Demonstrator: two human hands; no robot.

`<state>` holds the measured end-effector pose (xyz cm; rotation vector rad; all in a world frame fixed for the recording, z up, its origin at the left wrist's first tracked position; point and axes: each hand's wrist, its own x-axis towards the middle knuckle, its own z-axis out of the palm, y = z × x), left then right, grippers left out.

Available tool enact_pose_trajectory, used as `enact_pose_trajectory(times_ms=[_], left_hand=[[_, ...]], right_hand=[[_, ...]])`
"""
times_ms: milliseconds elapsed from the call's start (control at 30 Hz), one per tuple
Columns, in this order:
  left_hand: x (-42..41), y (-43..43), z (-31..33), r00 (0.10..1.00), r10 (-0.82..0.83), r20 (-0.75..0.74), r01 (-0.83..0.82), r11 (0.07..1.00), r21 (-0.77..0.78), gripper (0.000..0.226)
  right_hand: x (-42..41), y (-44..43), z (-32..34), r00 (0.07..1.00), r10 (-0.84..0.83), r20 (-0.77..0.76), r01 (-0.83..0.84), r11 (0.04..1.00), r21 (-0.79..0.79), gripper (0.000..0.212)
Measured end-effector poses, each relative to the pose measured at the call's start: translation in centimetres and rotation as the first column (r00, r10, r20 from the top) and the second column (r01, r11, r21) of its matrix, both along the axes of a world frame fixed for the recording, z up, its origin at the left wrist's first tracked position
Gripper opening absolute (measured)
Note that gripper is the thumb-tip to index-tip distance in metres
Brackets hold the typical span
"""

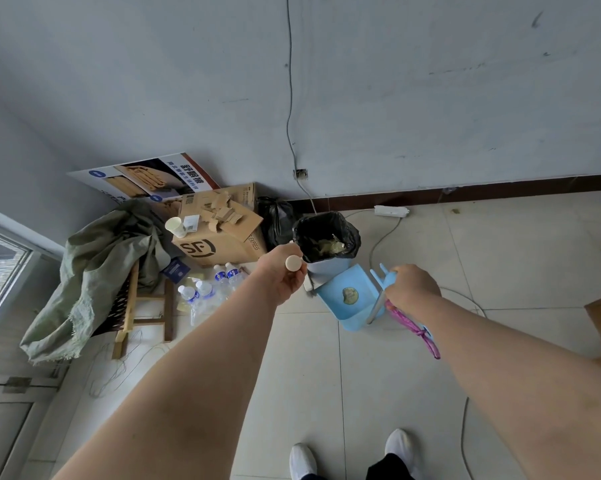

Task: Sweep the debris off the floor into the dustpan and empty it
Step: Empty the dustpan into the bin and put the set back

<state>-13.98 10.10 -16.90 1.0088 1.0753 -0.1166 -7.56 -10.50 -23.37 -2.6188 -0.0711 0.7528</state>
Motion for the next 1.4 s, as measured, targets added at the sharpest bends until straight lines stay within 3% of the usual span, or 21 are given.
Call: enact_pose_trajectory(times_ms=[333, 467, 667, 967, 1133, 1400], left_hand=[[-3.0, 1.2, 0.9, 0.994, -0.095, -0.059, 0.098, 0.994, 0.045, 0.016], [-5.5, 2.2, 2.2, 0.969, -0.218, -0.114, 0.224, 0.974, 0.036, 0.013], [-9.9, 4.3, 2.1, 0.874, -0.425, -0.235, 0.441, 0.897, 0.019, 0.012], [-12.2, 3.5, 1.4, 0.669, -0.679, -0.303, 0.713, 0.701, 0.005, 0.013], [-12.8, 2.2, 2.2, 0.585, -0.742, -0.328, 0.794, 0.605, 0.049, 0.013], [-12.9, -1.8, 3.8, 0.522, -0.791, -0.318, 0.845, 0.530, 0.068, 0.014]], right_hand=[[-4.1, -0.2, 0.3, 0.998, -0.061, -0.008, 0.061, 0.998, 0.009, 0.021], [-7.4, 0.8, 0.6, 0.998, -0.067, -0.015, 0.067, 0.998, -0.019, 0.017], [-12.8, 1.7, -0.6, 0.987, -0.153, -0.049, 0.151, 0.988, -0.029, 0.023], [-19.6, 2.3, -3.5, 0.967, -0.209, -0.143, 0.215, 0.976, 0.025, 0.033], [-21.2, 1.7, -3.8, 0.982, -0.149, -0.114, 0.149, 0.989, -0.010, 0.041], [-22.3, 0.5, -4.1, 0.996, -0.055, -0.072, 0.057, 0.998, 0.026, 0.026]])
